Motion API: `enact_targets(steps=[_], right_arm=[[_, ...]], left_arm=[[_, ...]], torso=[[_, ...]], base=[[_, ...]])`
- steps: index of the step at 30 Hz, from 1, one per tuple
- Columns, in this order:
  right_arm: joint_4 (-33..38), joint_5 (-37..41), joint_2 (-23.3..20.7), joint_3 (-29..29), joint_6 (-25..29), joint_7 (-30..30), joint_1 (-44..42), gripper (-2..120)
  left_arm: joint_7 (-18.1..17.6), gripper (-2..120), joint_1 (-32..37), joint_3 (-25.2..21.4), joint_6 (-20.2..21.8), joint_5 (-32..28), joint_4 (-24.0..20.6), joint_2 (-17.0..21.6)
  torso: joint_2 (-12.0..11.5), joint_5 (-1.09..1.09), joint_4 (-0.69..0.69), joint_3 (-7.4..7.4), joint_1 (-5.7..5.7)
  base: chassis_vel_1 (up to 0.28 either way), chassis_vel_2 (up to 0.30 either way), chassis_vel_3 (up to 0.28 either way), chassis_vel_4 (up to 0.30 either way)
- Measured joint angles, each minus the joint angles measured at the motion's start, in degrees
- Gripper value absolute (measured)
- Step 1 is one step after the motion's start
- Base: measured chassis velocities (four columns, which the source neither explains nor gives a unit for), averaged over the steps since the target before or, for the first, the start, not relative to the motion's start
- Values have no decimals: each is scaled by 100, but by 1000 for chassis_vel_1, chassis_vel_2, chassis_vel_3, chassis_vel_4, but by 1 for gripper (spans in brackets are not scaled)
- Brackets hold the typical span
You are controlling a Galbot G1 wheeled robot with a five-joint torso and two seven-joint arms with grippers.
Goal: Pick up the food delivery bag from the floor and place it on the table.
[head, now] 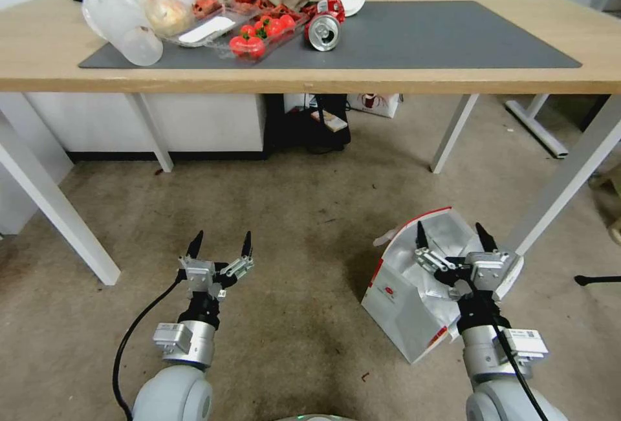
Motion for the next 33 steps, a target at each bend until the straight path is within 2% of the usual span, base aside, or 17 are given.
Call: enact_targets(steps=[5,8,16,27,33], right_arm=[[18,196,-51,154,-488,448,51,100],[-216,594,-64,439,-812,779,206,100],[-1040,1474,-50,1022,-983,974,384,100],[-1467,2002,-41,1087,-1122,1051,599,100],[-1661,2624,-124,1181,-1401,1202,809,100]], left_arm=[[-4,100,-38,5,27,2,16,-4],[-7,100,-67,6,41,3,45,2],[19,100,-101,14,36,5,125,28],[23,100,-128,40,31,10,161,19],[23,100,-96,36,13,20,155,18]], torso=[[8,0,0,0,1],[14,0,0,0,3],[23,1,0,0,5],[30,1,0,0,6],[33,0,0,0,6]], base=[[0,0,0,0],[0,0,0,0],[0,0,0,0],[0,0,0,0],[0,0,0,0]])
